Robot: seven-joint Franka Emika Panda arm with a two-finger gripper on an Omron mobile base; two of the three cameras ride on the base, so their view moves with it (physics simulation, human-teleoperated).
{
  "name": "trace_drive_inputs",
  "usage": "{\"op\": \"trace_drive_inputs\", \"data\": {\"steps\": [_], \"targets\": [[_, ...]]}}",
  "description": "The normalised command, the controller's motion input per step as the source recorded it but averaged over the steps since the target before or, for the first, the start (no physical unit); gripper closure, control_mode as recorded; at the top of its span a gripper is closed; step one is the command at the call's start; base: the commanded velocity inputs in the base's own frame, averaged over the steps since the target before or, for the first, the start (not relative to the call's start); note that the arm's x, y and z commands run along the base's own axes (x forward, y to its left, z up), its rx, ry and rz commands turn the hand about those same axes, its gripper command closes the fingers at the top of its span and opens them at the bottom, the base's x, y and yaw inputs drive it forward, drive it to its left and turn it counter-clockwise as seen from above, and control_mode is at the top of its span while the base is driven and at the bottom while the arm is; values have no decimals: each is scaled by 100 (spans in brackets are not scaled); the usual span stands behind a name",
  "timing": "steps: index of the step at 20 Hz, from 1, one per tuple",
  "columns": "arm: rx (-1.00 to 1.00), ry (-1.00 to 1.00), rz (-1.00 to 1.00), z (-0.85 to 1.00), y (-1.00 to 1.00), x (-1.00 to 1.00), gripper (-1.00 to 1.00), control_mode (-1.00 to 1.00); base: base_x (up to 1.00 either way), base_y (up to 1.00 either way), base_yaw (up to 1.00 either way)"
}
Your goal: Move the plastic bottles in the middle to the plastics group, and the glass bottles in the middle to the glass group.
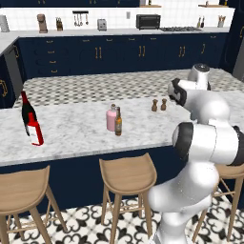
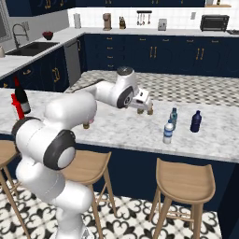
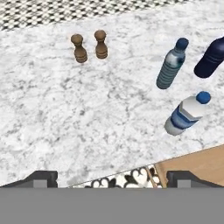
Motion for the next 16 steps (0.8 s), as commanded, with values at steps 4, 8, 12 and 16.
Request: {"op": "trace_drive_inputs", "data": {"steps": [4, 8, 12, 16], "targets": [[0, 1, 16, 16, 80, -10, -100, -100, 0, 0, 0], [0, 0, 18, 1, 80, -24, -100, -100, 0, 0, 0], [0, 0, 16, 0, 93, -27, -100, -100, 0, 0, 0], [0, -1, 13, 0, 93, -25, -100, -100, 0, 0, 0]]}}
